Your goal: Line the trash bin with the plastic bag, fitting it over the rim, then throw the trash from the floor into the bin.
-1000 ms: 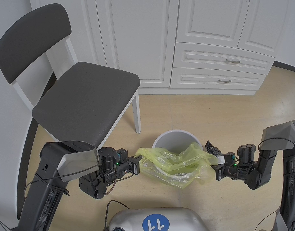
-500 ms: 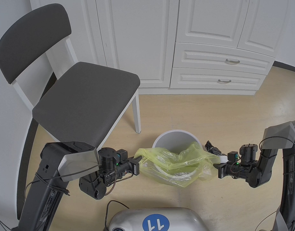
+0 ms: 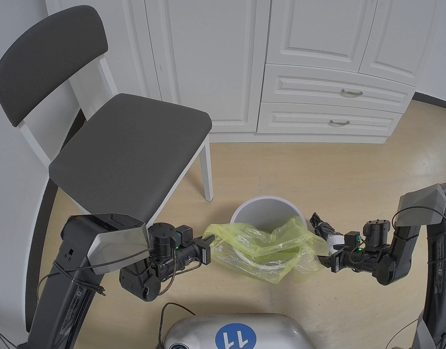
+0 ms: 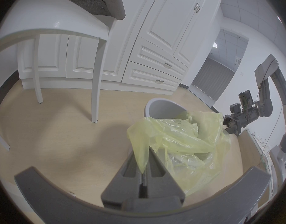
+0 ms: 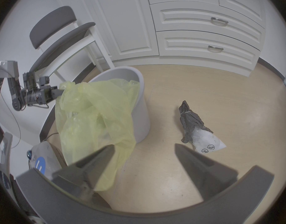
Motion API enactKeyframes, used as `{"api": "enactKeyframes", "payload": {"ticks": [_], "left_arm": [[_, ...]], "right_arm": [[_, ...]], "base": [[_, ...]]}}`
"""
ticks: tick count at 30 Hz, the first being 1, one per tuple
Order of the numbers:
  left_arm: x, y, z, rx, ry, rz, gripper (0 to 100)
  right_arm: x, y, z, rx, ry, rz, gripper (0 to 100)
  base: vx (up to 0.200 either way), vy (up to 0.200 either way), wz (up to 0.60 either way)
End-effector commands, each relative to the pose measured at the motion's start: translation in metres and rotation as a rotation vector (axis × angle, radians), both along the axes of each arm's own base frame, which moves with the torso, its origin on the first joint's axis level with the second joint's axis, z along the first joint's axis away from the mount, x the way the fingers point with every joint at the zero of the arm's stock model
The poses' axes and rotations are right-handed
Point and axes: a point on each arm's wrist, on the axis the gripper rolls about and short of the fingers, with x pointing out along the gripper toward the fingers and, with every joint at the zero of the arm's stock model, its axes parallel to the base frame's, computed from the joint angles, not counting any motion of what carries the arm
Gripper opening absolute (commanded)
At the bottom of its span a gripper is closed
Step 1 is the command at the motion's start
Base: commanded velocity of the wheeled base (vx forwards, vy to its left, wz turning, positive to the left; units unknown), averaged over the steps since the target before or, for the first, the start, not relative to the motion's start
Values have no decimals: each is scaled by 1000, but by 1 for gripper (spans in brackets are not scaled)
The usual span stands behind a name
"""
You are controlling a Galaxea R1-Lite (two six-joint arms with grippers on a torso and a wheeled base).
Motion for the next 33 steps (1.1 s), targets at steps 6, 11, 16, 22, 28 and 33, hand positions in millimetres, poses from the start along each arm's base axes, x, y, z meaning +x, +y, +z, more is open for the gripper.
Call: {"api": "enactKeyframes", "payload": {"ticks": [6,11,16,22,28,33], "left_arm": [[0,1,3,-3,-4,2,0],[0,1,3,-3,-4,2,0],[0,1,3,-3,-4,2,0],[0,1,3,-2,-5,1,0],[0,1,2,0,-2,3,0],[0,1,1,1,1,3,0]], "right_arm": [[-16,-30,3,17,-44,130,100],[-20,-42,11,57,-99,149,100],[-21,-48,16,124,-127,210,100],[-23,-51,24,283,-142,227,100],[-27,-58,29,343,-127,239,100],[-25,-61,33,343,-143,234,100]], "base": [[0,0,0],[0,0,0],[0,0,0],[0,0,0],[0,0,0],[0,0,0]]}}
